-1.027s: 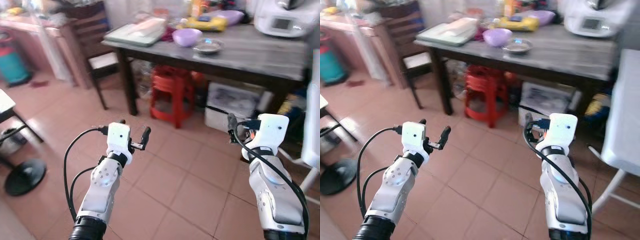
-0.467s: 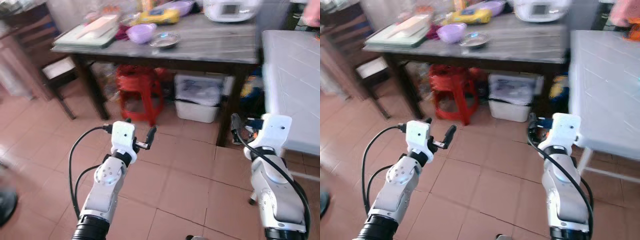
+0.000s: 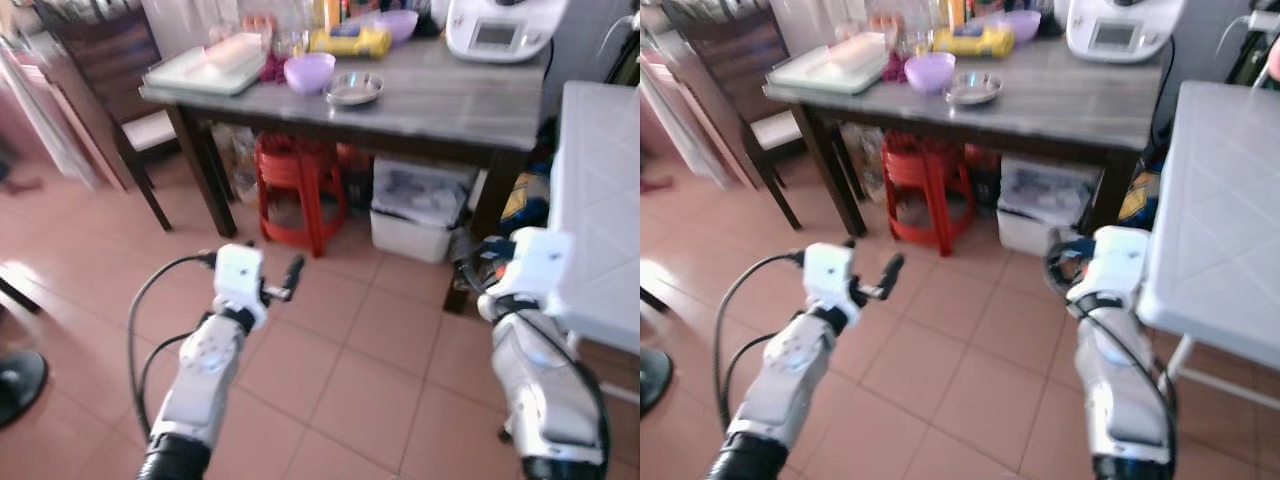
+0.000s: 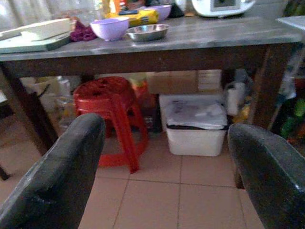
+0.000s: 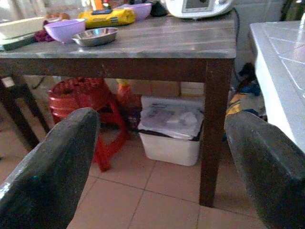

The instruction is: Setting the table

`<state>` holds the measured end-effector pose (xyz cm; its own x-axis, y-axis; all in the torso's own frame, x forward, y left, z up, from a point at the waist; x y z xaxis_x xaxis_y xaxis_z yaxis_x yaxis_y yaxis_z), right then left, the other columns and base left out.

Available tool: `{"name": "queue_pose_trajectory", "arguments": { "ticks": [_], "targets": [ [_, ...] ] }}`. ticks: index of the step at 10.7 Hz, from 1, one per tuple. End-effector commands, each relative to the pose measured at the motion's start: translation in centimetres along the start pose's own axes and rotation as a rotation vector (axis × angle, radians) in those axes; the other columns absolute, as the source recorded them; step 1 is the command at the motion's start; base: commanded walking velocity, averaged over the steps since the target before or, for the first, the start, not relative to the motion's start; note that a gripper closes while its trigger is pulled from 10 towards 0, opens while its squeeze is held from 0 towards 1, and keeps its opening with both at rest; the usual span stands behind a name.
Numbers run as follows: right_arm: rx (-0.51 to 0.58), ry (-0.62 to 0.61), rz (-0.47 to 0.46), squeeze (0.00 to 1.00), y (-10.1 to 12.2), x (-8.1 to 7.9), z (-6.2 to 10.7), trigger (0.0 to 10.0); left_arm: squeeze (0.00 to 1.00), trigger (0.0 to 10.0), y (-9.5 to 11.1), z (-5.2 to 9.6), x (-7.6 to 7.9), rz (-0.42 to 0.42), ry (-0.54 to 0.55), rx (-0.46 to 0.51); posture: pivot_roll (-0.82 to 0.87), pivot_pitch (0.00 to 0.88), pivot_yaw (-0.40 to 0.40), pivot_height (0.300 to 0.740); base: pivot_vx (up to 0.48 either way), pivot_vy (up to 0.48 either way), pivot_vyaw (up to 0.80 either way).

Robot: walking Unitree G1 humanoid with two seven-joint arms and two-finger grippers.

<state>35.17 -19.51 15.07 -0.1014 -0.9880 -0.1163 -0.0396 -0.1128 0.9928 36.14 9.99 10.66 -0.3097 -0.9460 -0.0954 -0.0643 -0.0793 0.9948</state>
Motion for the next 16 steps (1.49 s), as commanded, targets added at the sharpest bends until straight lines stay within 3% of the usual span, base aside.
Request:
{"name": "queue_pose_trajectory", "arguments": {
  "ticks": [1, 3, 9, 16],
  "targets": [
    [-0.004, -0.015, 0.004, 0.00, -0.1, 0.4, 0.1, 10.0, 0.00, 10.0, 0.2, -0.1, 0.5, 0.005, -0.020, 0.001, -0.16, 0.040, 0.105, 0.740, 0.000, -0.292, 0.00],
    [-0.005, -0.019, 0.001, 0.00, -0.1, 0.5, 0.0, 10.0, 0.00, 10.0, 0.1, 0.0, 0.6, 0.005, -0.025, -0.001, -0.16, 0.042, 0.105, 0.740, 0.000, -0.296, -0.21],
    [0.010, -0.017, -0.006, 0.00, 0.3, 0.2, 0.3, 10.0, 0.00, 10.0, 0.4, -0.1, 0.6, 0.005, -0.031, 0.007, -0.16, 0.044, 0.105, 0.740, 0.000, -0.289, -0.74],
    [0.011, -0.022, 0.004, 0.00, 0.2, 0.3, 0.4, 10.0, 0.00, 10.0, 1.2, -0.3, 1.0, 0.034, -0.024, 0.052, -0.16, 0.044, 0.107, 0.740, 0.000, 0.000, 0.00]
  ]
}}
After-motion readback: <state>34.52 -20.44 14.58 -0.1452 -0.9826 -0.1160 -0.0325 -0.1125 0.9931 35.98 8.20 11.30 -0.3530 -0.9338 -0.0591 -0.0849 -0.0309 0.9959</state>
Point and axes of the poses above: a point about 5 cm out from each wrist's last joint towards the gripper, its own z axis pointing back from the gripper into the wrist, its own y axis along the axis of the wrist's last joint, x = y × z, the point moved 6 cm from there along -z, pointing out of the wrist towards the gripper, and after that the axes turned 5 degrees about -z, right-handed, at the moved point
